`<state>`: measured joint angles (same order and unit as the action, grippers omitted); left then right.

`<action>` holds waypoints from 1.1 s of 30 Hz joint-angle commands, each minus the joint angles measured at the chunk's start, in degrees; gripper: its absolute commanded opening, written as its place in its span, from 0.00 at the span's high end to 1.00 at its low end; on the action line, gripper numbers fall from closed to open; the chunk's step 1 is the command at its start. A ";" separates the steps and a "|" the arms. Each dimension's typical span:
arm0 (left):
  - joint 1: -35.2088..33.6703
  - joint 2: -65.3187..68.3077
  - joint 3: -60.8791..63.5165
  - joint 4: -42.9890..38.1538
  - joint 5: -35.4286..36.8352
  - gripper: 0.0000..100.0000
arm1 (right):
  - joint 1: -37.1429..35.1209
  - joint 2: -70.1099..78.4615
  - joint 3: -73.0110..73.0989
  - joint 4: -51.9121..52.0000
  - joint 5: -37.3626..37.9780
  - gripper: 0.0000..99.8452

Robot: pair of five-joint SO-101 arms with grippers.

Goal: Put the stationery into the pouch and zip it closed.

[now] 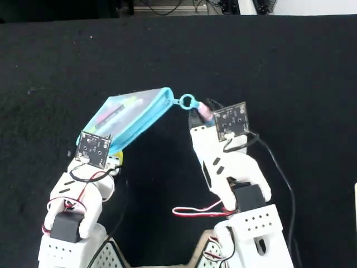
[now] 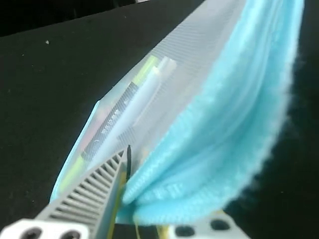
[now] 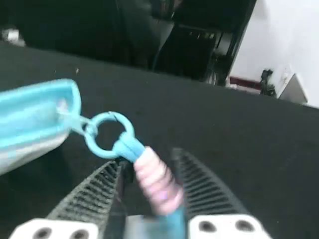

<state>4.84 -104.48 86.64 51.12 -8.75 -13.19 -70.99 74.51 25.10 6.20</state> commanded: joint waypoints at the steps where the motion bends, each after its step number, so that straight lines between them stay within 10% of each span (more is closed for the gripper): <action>1: -5.05 -0.18 -2.15 -2.20 -0.09 0.97 | -0.35 -0.75 -3.82 0.53 -0.35 0.77; 17: -28.35 -0.18 -2.77 -16.62 9.05 0.97 | 5.54 -0.57 9.71 -21.45 -6.24 0.99; 33: -28.18 -0.09 -11.03 -20.84 6.51 0.97 | 5.19 -0.66 11.65 -21.71 -6.24 0.99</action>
<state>-24.00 -103.87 78.37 36.62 -0.22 -8.62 -71.08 86.55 5.05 0.31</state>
